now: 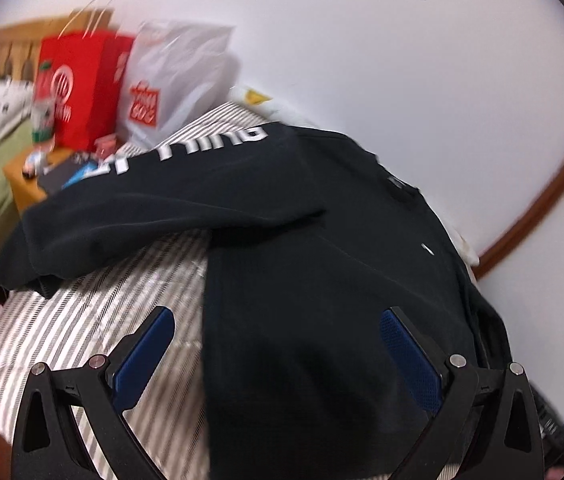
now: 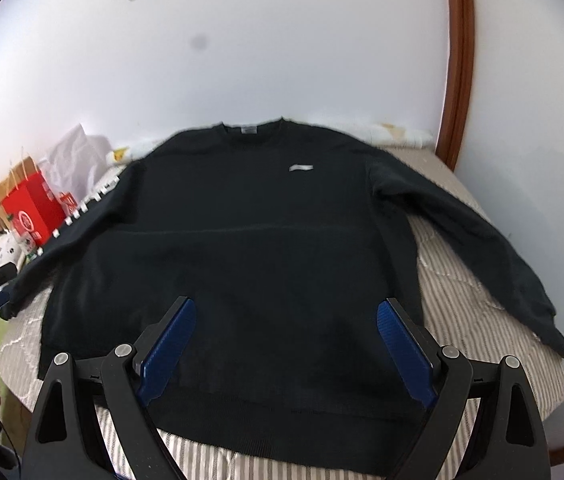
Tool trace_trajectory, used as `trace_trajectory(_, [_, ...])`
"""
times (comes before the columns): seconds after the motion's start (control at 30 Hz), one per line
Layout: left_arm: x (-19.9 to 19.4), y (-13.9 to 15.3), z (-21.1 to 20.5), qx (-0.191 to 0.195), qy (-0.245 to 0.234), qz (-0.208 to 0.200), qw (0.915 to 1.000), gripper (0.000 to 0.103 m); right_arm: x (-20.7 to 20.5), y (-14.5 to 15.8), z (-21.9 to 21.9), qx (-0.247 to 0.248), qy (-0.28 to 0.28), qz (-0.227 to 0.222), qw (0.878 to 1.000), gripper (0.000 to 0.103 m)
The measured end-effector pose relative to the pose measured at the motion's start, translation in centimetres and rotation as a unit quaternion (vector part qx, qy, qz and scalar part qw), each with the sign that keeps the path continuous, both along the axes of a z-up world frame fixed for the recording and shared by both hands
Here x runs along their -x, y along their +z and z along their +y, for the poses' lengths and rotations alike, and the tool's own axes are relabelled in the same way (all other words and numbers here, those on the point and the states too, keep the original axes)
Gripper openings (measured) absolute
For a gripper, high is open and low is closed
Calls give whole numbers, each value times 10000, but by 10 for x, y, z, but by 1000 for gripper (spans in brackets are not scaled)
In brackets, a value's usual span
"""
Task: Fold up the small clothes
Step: 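Grasp the lettered sleeve cuff with the left tool and lift it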
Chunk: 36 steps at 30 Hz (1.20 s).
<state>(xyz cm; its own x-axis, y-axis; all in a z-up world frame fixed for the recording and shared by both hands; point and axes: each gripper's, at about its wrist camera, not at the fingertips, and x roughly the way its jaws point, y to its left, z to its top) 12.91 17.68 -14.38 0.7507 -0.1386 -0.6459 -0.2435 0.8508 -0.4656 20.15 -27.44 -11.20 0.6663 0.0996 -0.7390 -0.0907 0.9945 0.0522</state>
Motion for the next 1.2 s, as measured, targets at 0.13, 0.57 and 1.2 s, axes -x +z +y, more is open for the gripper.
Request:
trace_trajectory(0.13, [-18,-19,22,357,339,36,9988,102,-22,-17,7,57,87,239,9997,91])
trace_trajectory(0.57, [-66,-59,74,1109,1497,179,9823,88,-77,-44,15,213,180,547,9981,91])
trace_trajectory(1.2, [-156,93,-26,-1596,520,-899,9817,6,-101,-55,-36,16,179,494,9986,91])
